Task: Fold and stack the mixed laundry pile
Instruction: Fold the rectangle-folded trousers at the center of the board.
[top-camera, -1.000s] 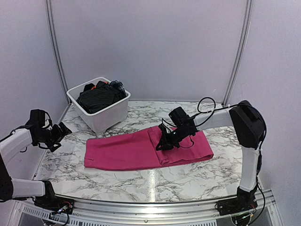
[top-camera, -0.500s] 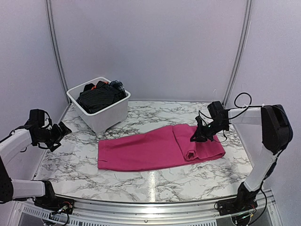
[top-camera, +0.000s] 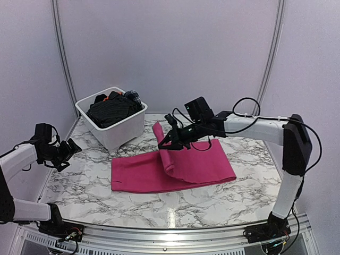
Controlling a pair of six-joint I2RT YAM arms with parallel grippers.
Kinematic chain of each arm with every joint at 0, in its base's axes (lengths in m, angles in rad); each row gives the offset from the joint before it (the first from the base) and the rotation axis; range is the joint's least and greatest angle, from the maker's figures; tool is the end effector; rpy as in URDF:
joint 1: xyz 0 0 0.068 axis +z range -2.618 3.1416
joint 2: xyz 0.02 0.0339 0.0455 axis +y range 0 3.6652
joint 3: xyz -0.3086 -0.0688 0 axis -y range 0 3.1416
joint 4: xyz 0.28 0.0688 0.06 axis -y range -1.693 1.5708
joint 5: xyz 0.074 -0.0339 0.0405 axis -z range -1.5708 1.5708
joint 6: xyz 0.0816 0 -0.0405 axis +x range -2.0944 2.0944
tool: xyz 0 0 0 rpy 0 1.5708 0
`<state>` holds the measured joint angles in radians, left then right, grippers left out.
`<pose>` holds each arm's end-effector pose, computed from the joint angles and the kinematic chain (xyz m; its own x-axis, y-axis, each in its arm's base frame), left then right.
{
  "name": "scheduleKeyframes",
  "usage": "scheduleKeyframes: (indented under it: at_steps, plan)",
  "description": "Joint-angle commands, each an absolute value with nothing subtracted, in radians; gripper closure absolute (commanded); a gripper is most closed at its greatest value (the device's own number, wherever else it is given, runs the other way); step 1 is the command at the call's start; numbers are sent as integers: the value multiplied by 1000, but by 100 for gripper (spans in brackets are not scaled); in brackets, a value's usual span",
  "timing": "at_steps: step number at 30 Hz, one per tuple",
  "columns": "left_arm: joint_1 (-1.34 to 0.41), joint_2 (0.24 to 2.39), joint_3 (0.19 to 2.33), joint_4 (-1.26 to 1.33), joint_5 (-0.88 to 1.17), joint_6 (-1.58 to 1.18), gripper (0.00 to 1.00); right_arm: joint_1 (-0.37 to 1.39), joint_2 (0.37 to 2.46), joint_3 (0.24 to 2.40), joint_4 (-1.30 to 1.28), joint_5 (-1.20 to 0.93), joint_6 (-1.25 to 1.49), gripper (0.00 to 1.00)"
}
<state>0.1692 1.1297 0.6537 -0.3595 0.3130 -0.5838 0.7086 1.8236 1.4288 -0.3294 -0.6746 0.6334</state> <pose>0.2668 0.0201 0.2051 -0.6339 -0.6403 -0.4338 -0.3667 0.7427 -0.5603 0.3327 0.3523 0.2687 -0.9165 -0.1768 -0.3588 -0.3982 0.4877 0.7769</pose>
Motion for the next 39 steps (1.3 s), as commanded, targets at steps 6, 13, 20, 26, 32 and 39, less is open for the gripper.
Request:
scheduleKeyframes:
  at_steps: [6, 13, 20, 26, 32, 39]
  plan:
    - [167, 1132, 680, -379, 296, -570, 1, 835, 2069, 1704, -216, -693, 778, 100]
    - [166, 1132, 675, -394, 273, -556, 1, 874, 2140, 1798, -170, -716, 851, 100]
    - [167, 1145, 678, -398, 263, -545, 1, 906, 2152, 1839, -135, -718, 902, 100]
    - [167, 1161, 688, -399, 262, -540, 1, 927, 2214, 1835, -103, -730, 926, 100]
    - [167, 1154, 689, -408, 253, -531, 1, 927, 2275, 1877, -81, -729, 943, 100]
    - [167, 1155, 681, -413, 246, -525, 1, 930, 2336, 1909, -9, -756, 1012, 100]
